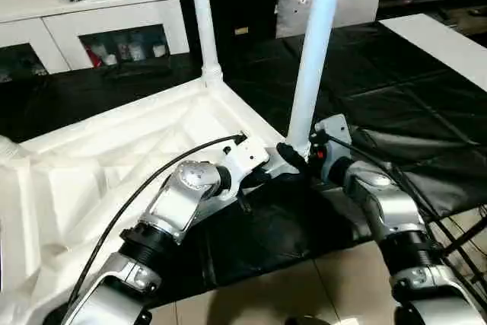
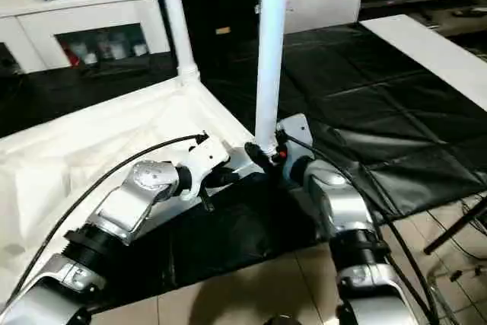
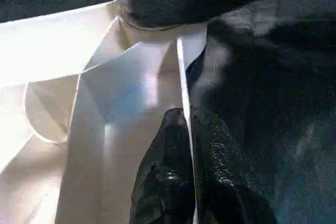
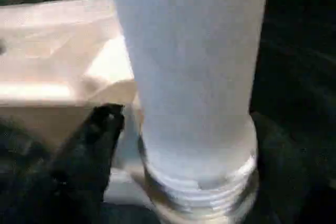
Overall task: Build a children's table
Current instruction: Rotate leg to tighten
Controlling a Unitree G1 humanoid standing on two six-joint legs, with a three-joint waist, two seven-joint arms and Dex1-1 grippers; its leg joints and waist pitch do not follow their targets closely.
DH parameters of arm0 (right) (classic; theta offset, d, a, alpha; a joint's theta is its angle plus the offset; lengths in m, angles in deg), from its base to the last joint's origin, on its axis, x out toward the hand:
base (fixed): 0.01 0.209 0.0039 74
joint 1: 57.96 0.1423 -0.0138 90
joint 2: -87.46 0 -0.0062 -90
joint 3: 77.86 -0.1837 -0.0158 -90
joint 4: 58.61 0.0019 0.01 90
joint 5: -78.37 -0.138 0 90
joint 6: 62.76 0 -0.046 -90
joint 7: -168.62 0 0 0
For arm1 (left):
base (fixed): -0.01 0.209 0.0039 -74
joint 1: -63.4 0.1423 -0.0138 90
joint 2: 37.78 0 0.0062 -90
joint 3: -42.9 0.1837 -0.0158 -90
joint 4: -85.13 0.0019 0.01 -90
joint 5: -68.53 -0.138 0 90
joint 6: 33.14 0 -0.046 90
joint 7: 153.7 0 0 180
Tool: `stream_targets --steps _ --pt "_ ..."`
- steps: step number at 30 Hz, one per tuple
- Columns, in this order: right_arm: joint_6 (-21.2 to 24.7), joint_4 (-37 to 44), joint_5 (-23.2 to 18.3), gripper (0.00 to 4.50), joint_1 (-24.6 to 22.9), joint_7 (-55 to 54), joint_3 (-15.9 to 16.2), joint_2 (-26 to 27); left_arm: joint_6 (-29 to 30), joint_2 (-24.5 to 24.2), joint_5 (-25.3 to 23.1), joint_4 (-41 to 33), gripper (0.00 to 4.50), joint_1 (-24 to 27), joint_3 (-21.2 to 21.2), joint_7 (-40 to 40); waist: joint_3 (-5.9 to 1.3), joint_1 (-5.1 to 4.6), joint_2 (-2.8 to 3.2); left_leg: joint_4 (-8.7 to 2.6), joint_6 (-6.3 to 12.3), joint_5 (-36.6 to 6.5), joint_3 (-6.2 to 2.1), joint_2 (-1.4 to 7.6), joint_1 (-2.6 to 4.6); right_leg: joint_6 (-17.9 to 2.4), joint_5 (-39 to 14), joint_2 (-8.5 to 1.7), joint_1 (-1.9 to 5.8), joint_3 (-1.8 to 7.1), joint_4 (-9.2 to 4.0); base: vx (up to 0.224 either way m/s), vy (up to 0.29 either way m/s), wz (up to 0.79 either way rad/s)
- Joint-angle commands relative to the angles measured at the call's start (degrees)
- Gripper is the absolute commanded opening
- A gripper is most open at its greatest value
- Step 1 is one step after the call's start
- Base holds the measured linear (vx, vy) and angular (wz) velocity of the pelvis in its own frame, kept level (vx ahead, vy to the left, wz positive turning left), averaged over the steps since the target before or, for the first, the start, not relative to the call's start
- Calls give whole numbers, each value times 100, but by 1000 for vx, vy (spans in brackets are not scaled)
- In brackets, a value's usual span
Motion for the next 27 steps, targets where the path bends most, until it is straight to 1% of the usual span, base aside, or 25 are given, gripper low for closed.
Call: stream_targets --steps 1,2,3,5,6,7,8,9,10,11,12,14,15,17,18,19,20,23,24,25,27 --pt "-153 414 -215 430 -154 688 138 -199 -231 -168 -95 71 0 -80 62 176 -409 33 -44 -384 861 -344 -68 276 -75 -891 -1314 -344 420 341 -367 0 0 0" --pt "-175 476 -255 442 -202 840 112 -319 -297 -217 -86 112 0 -85 68 263 -395 59 -50 -381 886 -389 -59 276 -72 -882 -1366 -339 419 340 -377 0 0 0" --pt "-170 534 -300 442 -243 989 79 -444 -416 -273 -70 157 0 -86 84 387 -390 68 -55 -382 894 -410 -56 265 -73 -862 -1429 -335 418 334 -395 0 0 0" --pt "-171 578 -317 446 -271 1143 77 -566 -532 -333 -47 183 0 -82 123 520 -383 86 -61 -392 851 -495 -53 265 -67 -820 -1602 -337 418 334 -410 0 0 0" --pt "-189 630 -320 446 -307 1366 94 -742 -709 -424 4 209 0 -67 191 749 -371 95 -56 -403 817 -582 -54 265 -66 -783 -1745 -333 419 325 -435 0 0 0" --pt "-233 675 -302 446 -340 1614 131 -933 -921 -531 86 225 0 -42 279 1046 -373 117 -60 -404 785 -644 -57 267 -54 -738 -1837 -337 418 329 -444 0 0 0" --pt "-324 722 -240 446 -363 1835 210 -1140 -1144 -650 133 248 0 -25 373 1354 -374 133 -59 -409 773 -648 -58 277 -53 -739 -1828 -340 408 341 -433 0 0 0" --pt "-324 722 -240 446 -363 1835 210 -1140 -1144 -650 133 248 0 -25 373 1354 -376 152 -59 -410 766 -656 -60 282 -47 -741 -1819 -340 407 343 -431 0 0 0" --pt "-370 768 -196 446 -371 2080 300 -1356 -1343 -767 171 295 0 -27 463 1677 -372 148 -80 -411 761 -647 -51 286 -52 -743 -1797 -342 406 355 -428 0 0 0" --pt "-364 775 -196 446 -371 2118 312 -1384 -1361 -781 176 302 0 -29 473 1718 -377 182 -74 -407 765 -636 -51 279 -35 -758 -1794 -341 399 351 -424 0 0 0" --pt "-340 795 -198 446 -368 2268 356 -1480 -1450 -823 181 356 0 -53 505 1851 -369 192 -76 -411 768 -624 -40 290 -37 -787 -1779 -344 390 362 -420 0 0 0" --pt "-331 812 -192 446 -361 2511 438 -1622 -1657 -879 171 474 0 -108 557 2030 -366 237 -68 -415 756 -647 -42 291 -35 -774 -1842 -342 394 351 -427 0 0 0" --pt "-331 812 -192 446 -361 2511 438 -1622 -1657 -879 171 474 0 -108 557 2030 -370 242 -71 -416 739 -658 -38 299 -25 -772 -1840 -341 393 353 -422 0 0 0" --pt "-339 858 -134 446 -365 2954 654 -1806 -1965 -961 157 661 0 -219 652 2392 -373 271 -80 -415 734 -640 -33 297 -20 -764 -1839 -337 391 358 -425 0 0 0" --pt "-326 881 -120 446 -368 3092 733 -1857 -2033 -986 155 710 0 -255 684 2516 -377 300 -81 -412 755 -618 -32 294 -20 -760 -1813 -334 393 361 -418 0 0 0" --pt "-316 903 -107 446 -371 3216 810 -1897 -2107 -1011 168 737 0 -283 723 2660 -378 311 -101 -413 755 -602 -32 304 -22 -768 -1785 -339 394 366 -406 0 0 0" --pt "-259 910 -117 446 -362 3306 869 -1912 -2119 -1046 182 725 0 -305 784 2830 -387 325 -108 -413 766 -517 -39 320 -38 -827 -1640 -357 404 375 -371 0 0 0" --pt "-181 868 -198 446 -316 3470 953 -1934 -2277 -1136 232 744 0 -361 919 3207 -382 345 -90 -414 769 -526 -36 321 -27 -854 -1692 -358 394 373 -377 0 0 0" --pt "-175 859 -208 446 -308 3488 958 -1933 -2301 -1137 232 755 0 -368 922 3231 -385 350 -91 -417 752 -526 -34 328 -26 -856 -1696 -363 395 377 -376 0 0 0" --pt "-164 845 -224 429 -294 3518 967 -1930 -2342 -1138 232 773 0 -379 927 3272 -382 354 -90 -418 745 -530 -34 332 -21 -862 -1698 -359 385 380 -379 0 0 0" --pt "-141 827 -249 429 -265 3579 995 -1914 -2415 -1131 213 811 0 -411 948 3354 -384 392 -98 -416 713 -540 -23 331 -14 -850 -1732 -363 390 383 -382 0 0 0"
